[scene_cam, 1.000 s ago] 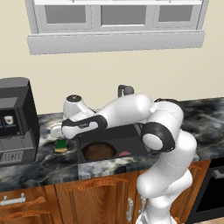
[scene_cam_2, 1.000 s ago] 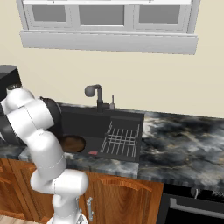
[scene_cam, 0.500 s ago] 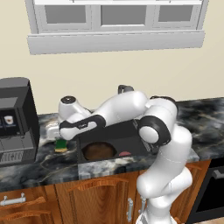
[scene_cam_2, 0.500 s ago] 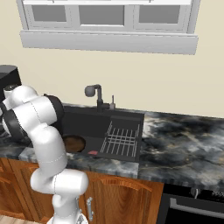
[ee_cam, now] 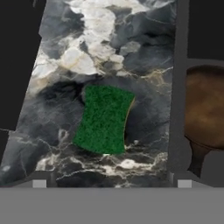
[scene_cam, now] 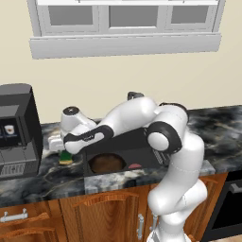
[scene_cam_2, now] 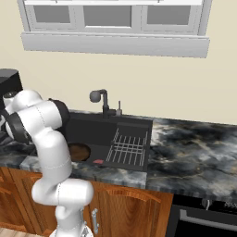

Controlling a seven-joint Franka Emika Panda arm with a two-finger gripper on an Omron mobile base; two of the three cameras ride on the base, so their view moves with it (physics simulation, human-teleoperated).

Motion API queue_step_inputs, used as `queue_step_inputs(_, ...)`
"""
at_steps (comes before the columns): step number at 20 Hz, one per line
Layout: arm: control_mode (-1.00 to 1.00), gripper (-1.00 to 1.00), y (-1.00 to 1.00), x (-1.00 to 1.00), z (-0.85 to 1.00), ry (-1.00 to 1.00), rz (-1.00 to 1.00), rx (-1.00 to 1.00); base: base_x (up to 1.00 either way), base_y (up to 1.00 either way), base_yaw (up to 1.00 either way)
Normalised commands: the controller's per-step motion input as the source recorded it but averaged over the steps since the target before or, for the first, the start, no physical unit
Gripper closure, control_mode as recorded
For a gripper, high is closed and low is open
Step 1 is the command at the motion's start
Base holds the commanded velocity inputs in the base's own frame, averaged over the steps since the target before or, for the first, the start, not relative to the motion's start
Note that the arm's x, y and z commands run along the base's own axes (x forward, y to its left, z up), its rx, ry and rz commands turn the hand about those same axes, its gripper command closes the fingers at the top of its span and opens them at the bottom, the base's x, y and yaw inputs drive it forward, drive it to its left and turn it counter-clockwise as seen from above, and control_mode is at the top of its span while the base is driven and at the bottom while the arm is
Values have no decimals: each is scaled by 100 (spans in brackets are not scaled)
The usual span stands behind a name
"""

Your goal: Pick the pan and sponge and place them into the sink. Then turn on the water.

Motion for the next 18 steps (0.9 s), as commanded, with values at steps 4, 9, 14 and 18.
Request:
queue_step_inputs(4, -100, -100, 0, 2, -20, 1, -10, 3, 0, 0, 0)
queue_step_inputs(9, -100, -100, 0, 4, -21, 0, -9, 6, 0, 0, 0)
queue_step_inputs(14, -100, -100, 0, 6, -25, 0, -8, 6, 0, 0, 0)
queue_step_inputs(18, -100, -100, 8, 11, -9, -2, -5, 1, 0, 0, 0)
